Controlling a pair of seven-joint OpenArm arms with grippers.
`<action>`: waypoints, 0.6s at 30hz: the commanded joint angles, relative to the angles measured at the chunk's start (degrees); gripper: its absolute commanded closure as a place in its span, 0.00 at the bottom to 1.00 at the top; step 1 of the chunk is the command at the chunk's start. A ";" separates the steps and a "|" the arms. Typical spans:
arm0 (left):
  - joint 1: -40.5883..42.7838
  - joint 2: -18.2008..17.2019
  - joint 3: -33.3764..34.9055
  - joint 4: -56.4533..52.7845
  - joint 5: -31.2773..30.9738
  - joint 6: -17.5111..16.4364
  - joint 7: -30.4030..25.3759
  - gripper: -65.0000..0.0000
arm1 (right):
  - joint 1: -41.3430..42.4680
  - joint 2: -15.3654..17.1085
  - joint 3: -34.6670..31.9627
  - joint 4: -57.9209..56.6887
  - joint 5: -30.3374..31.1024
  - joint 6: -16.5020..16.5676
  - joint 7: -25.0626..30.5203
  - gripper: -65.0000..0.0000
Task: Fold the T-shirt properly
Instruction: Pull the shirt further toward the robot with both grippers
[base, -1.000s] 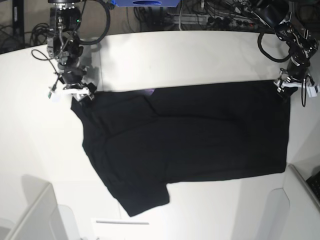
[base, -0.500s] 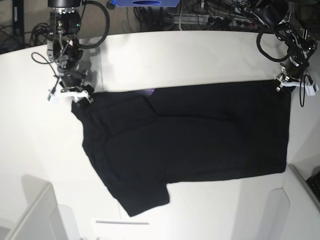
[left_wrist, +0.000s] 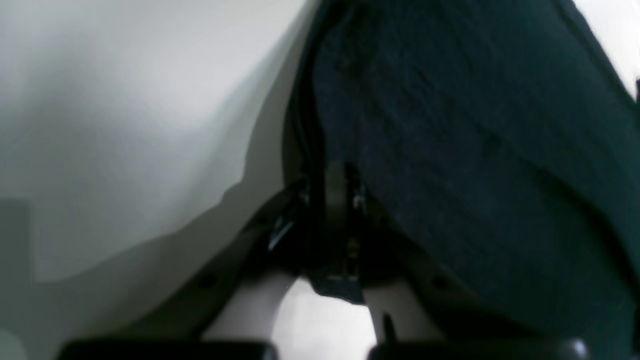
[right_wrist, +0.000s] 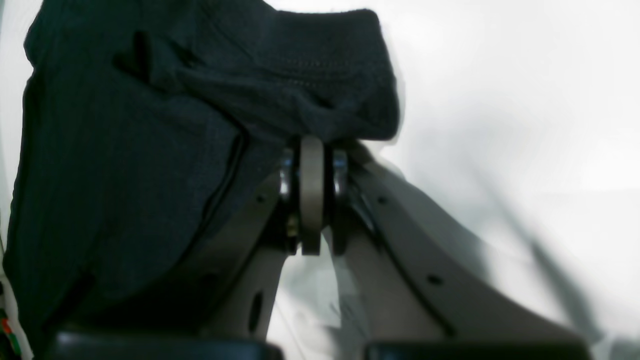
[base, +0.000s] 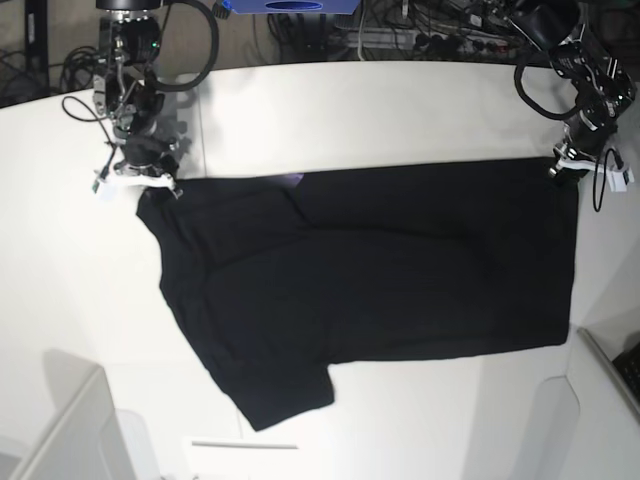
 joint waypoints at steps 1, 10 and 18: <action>0.63 -0.99 0.64 0.86 -0.09 0.09 0.32 1.00 | -0.45 0.64 0.35 1.33 -0.27 -0.45 0.43 1.00; 5.47 -0.82 1.43 4.73 -0.18 -0.26 0.14 1.00 | -4.32 0.90 0.35 4.15 -0.35 -0.45 0.51 1.00; 9.86 -0.29 2.40 12.02 -0.26 -0.34 0.32 1.00 | -7.22 0.99 0.35 7.49 -0.71 -0.45 0.60 1.00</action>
